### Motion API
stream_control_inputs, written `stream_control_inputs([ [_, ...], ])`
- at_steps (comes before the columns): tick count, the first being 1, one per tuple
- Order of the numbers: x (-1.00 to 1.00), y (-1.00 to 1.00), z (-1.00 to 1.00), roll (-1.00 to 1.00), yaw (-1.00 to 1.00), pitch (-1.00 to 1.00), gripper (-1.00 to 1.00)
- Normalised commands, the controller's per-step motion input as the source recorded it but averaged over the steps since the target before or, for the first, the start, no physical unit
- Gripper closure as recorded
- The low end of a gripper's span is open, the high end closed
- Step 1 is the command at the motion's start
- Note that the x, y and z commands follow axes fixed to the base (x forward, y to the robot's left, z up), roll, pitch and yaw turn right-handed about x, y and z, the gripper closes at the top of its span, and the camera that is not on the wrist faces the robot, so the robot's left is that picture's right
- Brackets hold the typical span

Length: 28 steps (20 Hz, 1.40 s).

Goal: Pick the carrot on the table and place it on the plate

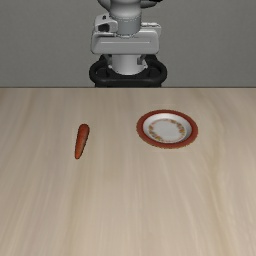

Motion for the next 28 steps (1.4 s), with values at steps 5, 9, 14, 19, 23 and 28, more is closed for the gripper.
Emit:
stream_control_inputs([
  [5, 0.00, -1.00, 0.00, 0.00, 0.00, 0.00, -1.00],
  [9, 0.00, -1.00, 0.00, 0.00, 0.00, 0.00, -1.00],
  [14, 0.80, -0.20, 0.00, 0.00, 0.00, 0.00, -1.00],
  [19, 0.60, 0.00, 0.00, 0.00, 0.00, 0.00, -1.00],
  [23, 0.00, -0.25, -0.75, 0.00, 0.00, 0.00, -1.00],
  [28, 0.00, 0.00, -1.00, 0.00, 0.00, 0.00, -1.00],
])
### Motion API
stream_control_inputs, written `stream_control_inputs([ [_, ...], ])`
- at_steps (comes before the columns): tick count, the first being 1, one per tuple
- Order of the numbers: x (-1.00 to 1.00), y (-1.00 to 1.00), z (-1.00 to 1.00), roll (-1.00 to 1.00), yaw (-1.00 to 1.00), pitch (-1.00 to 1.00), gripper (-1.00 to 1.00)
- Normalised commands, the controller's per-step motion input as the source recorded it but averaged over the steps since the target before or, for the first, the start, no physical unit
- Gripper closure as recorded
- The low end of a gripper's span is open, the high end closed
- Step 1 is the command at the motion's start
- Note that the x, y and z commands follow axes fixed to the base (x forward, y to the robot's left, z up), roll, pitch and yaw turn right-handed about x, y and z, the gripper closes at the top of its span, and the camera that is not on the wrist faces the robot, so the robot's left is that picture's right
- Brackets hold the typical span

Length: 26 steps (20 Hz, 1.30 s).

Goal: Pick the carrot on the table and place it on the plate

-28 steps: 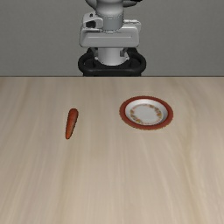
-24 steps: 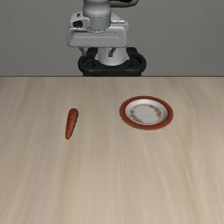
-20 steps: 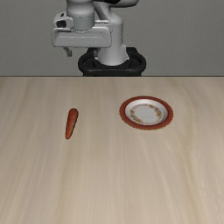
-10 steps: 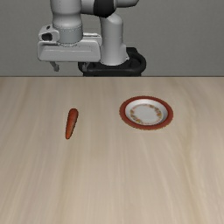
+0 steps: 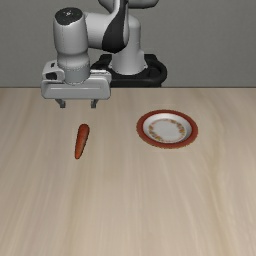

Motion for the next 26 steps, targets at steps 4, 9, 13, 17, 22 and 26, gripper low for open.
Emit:
stream_control_inputs([
  [4, 0.00, 0.00, -1.00, 0.00, 0.00, 0.00, -1.00],
  [9, 0.00, 0.00, -1.00, 0.00, 0.00, 0.00, -1.00],
  [13, 0.00, 0.00, -0.75, 0.00, 0.00, 0.00, 1.00],
  [17, 0.00, 0.00, 0.00, 0.00, 0.00, 0.00, 1.00],
  [22, 0.00, 0.00, 0.20, 0.00, 0.00, 0.00, 1.00],
  [26, 0.00, 0.00, 1.00, 0.00, 0.00, 0.00, 1.00],
])
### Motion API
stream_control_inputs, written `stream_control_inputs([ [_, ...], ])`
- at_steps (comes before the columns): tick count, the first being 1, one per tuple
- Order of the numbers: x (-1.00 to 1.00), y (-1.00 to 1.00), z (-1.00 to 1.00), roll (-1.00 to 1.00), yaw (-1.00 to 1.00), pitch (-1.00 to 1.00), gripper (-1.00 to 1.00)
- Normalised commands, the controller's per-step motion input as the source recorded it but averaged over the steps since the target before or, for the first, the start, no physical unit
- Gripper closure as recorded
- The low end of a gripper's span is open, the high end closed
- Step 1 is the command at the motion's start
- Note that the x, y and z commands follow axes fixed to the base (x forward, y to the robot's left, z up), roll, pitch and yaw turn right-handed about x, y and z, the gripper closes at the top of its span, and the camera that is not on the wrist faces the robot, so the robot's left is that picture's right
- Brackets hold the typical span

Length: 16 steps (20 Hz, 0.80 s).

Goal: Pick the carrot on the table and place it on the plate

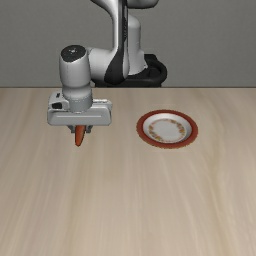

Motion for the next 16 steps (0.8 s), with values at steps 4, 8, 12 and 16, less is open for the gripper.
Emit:
stream_control_inputs([
  [4, 0.00, 0.00, 1.00, 0.00, 0.00, 0.00, 1.00],
  [8, 0.00, 0.50, 0.50, 0.00, 0.00, 0.00, 1.00],
  [12, 0.00, 1.00, 0.00, 0.00, 0.00, 0.00, 1.00],
  [16, 0.00, 1.00, 0.00, 0.00, 0.00, 0.00, 1.00],
])
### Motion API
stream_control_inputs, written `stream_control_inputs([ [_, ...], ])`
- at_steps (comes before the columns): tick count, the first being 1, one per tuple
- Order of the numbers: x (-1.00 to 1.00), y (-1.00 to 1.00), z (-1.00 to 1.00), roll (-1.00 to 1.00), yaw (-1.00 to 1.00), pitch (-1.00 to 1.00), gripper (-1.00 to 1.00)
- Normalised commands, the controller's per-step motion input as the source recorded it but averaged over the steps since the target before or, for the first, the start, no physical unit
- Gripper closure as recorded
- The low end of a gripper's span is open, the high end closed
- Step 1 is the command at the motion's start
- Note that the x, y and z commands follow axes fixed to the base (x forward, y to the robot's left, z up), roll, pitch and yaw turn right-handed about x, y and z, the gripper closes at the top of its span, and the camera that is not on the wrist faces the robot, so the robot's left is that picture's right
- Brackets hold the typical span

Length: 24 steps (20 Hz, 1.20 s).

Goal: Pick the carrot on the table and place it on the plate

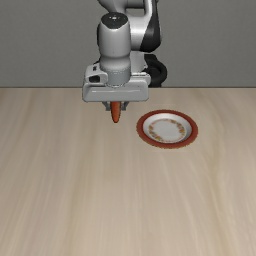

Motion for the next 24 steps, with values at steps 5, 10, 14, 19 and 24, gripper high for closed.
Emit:
stream_control_inputs([
  [5, 0.00, 1.00, 0.00, 0.00, 0.00, 0.00, 1.00],
  [10, 0.00, 1.00, 0.00, 0.00, 0.00, 0.00, 1.00],
  [14, -0.75, 0.25, 0.00, 0.00, 0.00, 0.00, 1.00],
  [19, 0.00, 0.20, 0.00, 0.00, 0.00, 0.00, -1.00],
  [24, 0.00, 0.00, 0.00, 0.00, 0.00, 0.00, -1.00],
])
